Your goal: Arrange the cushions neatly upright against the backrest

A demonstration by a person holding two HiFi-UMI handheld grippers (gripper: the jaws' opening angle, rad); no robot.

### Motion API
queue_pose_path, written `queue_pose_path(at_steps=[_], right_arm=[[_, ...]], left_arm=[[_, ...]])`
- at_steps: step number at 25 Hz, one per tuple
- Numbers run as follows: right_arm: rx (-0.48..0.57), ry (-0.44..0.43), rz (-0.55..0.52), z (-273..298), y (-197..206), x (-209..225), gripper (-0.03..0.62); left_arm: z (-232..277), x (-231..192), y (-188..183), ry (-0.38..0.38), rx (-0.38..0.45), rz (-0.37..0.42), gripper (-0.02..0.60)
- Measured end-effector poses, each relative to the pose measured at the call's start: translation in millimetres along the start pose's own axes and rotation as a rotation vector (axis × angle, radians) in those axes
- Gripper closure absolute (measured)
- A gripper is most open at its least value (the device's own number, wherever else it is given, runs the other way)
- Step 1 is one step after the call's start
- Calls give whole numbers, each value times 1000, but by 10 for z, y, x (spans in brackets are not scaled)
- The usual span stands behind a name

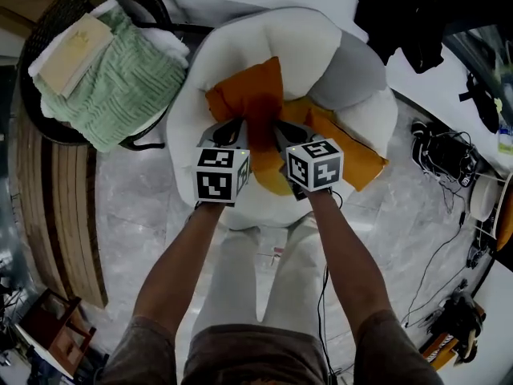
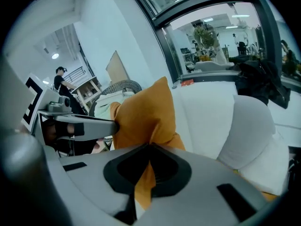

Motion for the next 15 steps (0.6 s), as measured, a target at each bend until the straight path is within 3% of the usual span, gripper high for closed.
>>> queue_pose_path(at_steps=[15], right_arm=[[18,-70,-10,221,-237,209,566]], left_arm=[[241,-72,-309,-70,53,-4,566]])
Point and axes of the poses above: the fingertips, and each gripper's own axes: z forward along the fingers, x to its right, y out of its underside, the point moved 1 cm from there along -z, backward along the fingers, and after that the axes turned 5 degrees about x, right-handed, at the moved point
